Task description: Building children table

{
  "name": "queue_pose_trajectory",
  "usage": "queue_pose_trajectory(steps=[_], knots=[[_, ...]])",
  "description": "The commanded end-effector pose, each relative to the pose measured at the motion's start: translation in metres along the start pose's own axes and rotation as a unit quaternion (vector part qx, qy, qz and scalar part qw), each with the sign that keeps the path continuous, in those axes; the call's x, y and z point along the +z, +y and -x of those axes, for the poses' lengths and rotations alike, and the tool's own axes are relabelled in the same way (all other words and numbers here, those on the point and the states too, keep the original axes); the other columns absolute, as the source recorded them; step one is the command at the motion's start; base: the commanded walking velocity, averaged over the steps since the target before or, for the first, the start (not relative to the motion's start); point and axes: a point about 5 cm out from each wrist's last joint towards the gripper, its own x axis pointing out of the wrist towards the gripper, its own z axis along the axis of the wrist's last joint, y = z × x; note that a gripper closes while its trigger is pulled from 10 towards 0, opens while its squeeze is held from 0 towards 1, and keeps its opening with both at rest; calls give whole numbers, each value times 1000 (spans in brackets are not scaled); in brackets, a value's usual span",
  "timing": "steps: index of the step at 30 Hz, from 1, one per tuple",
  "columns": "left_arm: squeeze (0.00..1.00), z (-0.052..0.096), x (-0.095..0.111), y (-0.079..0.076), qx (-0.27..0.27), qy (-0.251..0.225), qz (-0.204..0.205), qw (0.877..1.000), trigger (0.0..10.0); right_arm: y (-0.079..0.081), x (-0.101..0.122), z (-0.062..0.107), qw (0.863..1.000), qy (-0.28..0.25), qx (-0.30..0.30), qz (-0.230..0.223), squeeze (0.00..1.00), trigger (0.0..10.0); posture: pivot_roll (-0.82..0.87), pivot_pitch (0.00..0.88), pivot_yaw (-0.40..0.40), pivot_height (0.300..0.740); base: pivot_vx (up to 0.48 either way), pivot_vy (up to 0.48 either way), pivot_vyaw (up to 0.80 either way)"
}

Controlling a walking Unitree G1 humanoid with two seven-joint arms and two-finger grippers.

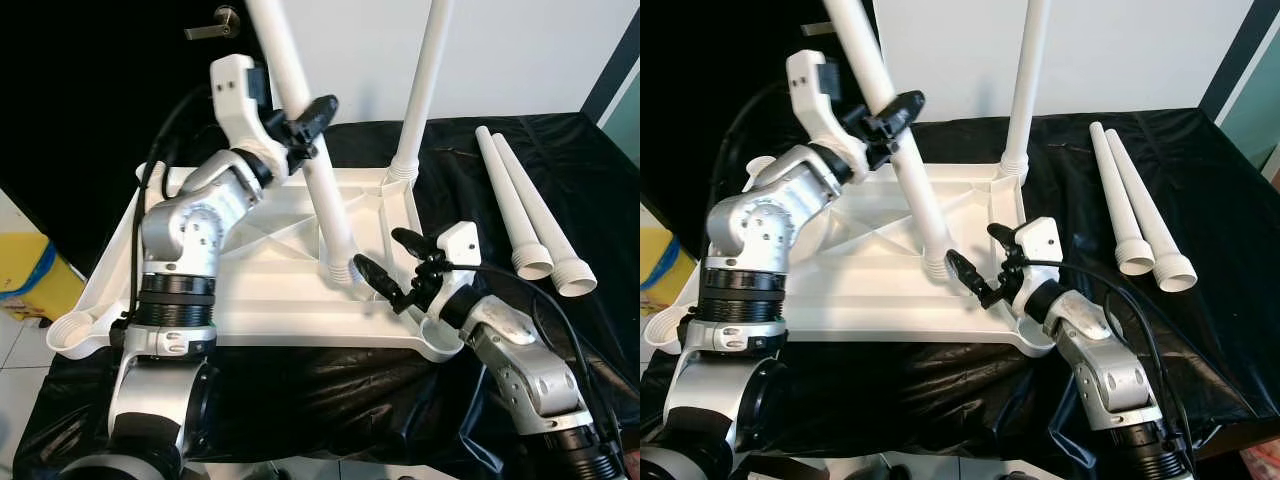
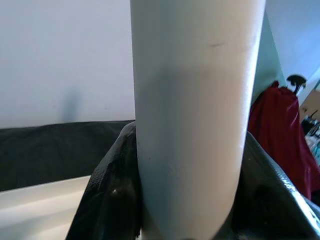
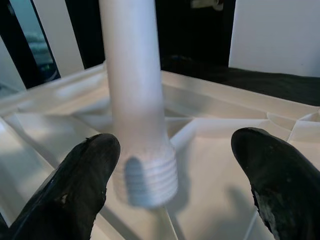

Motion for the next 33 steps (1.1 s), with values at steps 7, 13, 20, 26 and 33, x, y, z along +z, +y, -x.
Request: queue_pose_trajectory(steps=[7, 13, 20, 26, 33], knots=[[0, -9, 0, -27, -7, -10, -67, 998, 10000, -1, 5, -14, 998, 21, 13, 55, 0, 10000, -64, 18, -6, 740, 0, 0, 0], [0, -15, 2, -57, -44, -39, -56, 997, 10000, -3, -3, -31, 996, 56, -12, 74, 0, 10000, -46, 8, -14, 740, 0, 0, 0], [0, -18, 4, -74, -64, -46, -79, 994, 10000, -2, 3, -48, 997, 39, -29, 65, 0, 10000, -41, 5, -16, 740, 0, 0, 0], [0, -19, 2, -85, -81, -46, -83, 992, 10000, -1, 13, -61, 996, 16, -32, 78, 0, 10000, -38, 2, -18, 740, 0, 0, 0], [0, -20, -1, -92, -87, -45, -81, 992, 10000, -1, 17, -67, 996, 4, -33, 78, 0, 10000, -30, 3, -24, 740, 0, 0, 0]])
